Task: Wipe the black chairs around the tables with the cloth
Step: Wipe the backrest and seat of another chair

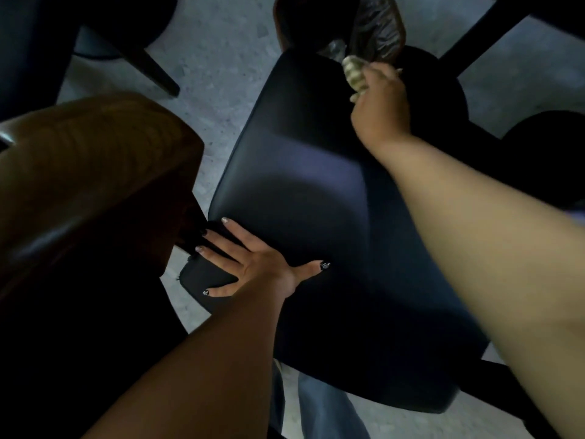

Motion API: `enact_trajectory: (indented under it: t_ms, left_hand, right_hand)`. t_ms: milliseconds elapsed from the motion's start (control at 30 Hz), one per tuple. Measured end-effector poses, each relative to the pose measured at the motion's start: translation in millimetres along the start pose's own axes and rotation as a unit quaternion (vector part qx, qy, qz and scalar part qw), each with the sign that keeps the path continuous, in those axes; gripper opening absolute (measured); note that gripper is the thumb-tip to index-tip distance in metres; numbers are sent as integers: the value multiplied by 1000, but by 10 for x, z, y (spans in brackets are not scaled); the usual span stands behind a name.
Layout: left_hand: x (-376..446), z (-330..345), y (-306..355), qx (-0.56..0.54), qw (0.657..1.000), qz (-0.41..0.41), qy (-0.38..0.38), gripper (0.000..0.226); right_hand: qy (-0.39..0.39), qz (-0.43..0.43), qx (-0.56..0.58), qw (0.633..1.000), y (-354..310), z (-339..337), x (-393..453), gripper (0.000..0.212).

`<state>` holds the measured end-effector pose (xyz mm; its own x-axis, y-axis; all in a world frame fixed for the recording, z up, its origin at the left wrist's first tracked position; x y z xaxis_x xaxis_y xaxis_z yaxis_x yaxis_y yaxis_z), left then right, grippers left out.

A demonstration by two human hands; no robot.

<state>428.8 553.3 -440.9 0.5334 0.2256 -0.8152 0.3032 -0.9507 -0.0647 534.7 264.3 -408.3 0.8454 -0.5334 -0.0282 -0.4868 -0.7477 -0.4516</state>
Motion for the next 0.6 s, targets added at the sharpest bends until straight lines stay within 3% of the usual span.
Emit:
enact_trajectory:
  t_ms: [67,200,333,433,467,500,567,600]
  left_hand:
    - [3,1,2,7,1000,-2,-1,179]
    - [21,8,4,32,999,-2,4,177]
    - [45,20,-13,43,999,-7,10,177]
    - [40,30,-11,12,1000,-10,2,180]
    - [40,26,-7,0,1000,-7,3,178]
    - [44,22,-3,-7,1000,-3,5,178]
    - [59,23,-8,-16,1000,6,13,179]
    - [62,27,-9,-16,1000,10,15,180]
  right_hand:
    - [-1,-21,-6,1000,-208,124,-216,48]
    - [-102,-208,17,973,-686,402,-1173,49]
    - [-251,-366,38,895,-747,441,-1881,43]
    - [-290,-471,6,833,-674,317,-1651,37]
    - [-283,-455,-4,844,-613,273,-1408,35]
    - [-254,-399,-7,881,-502,201,-1093,35]
    - [-121,-223,0,967,-109,-52,-431,41]
    - [-56,-132,-9,990,131,-194,-204,42]
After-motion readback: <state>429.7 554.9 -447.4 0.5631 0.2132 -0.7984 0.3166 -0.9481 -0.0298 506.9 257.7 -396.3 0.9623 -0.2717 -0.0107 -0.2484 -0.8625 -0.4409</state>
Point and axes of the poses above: each hand's wrist, its own x-axis towards the middle knuckle, its own z-axis out of the palm, y = z × x, the point moved 7 cm from there along x, towards the middle knuckle, and after that the axes turned 1 degree about x, right-handed, at the moved point
